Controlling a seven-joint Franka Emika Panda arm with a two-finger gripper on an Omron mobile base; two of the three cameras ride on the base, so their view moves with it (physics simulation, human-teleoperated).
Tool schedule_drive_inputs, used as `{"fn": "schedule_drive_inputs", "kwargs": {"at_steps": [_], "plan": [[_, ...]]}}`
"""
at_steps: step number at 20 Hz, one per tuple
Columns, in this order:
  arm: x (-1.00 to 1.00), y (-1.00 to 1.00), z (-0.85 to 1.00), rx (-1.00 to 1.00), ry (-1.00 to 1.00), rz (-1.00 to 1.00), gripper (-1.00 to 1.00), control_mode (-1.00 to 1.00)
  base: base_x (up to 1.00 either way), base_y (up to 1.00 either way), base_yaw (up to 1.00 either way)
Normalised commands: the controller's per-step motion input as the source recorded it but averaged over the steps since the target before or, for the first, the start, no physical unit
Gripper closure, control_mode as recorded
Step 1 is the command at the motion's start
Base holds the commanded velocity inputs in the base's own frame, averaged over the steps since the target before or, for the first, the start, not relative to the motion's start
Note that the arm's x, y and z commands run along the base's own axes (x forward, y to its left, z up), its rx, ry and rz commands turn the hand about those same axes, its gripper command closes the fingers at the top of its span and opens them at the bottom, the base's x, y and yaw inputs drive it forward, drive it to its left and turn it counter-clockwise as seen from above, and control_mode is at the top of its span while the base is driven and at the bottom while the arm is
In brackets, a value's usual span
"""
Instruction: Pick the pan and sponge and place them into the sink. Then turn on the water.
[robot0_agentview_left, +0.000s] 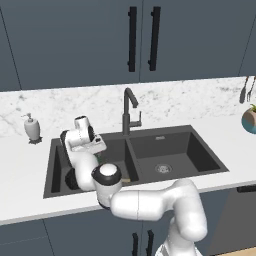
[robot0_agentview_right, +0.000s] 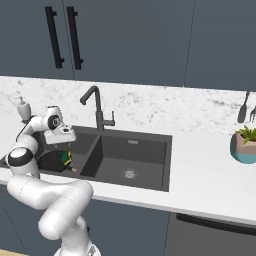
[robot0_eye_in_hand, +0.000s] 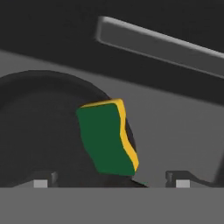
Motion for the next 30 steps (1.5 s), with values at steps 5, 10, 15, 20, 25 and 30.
{"fn": "schedule_drive_inputs", "kwargs": {"at_steps": [5, 10, 15, 20, 25, 30], "plan": [[-0.67, -0.04, 0.64, 0.0, -0.15, 0.0, -1.0, -1.0, 0.0, 0.0, 0.0], [-0.75, 0.0, 0.64, 0.0, -0.23, 0.0, -1.0, -1.0, 0.0, 0.0, 0.0], [-0.83, -0.18, 0.6, 0.0, -0.22, 0.01, -1.0, -1.0, 0.0, 0.0, 0.0], [-0.79, -0.19, 0.77, 0.0, -0.23, 0.06, -1.0, -1.0, 0.0, 0.0, 0.0], [-0.66, -0.29, 0.75, 0.02, -0.22, 0.09, -1.0, -1.0, 0.0, 0.0, 0.0], [-0.53, -0.6, 0.58, 0.08, -0.17, 0.09, -1.0, -1.0, 0.0, 0.0, 0.0]]}}
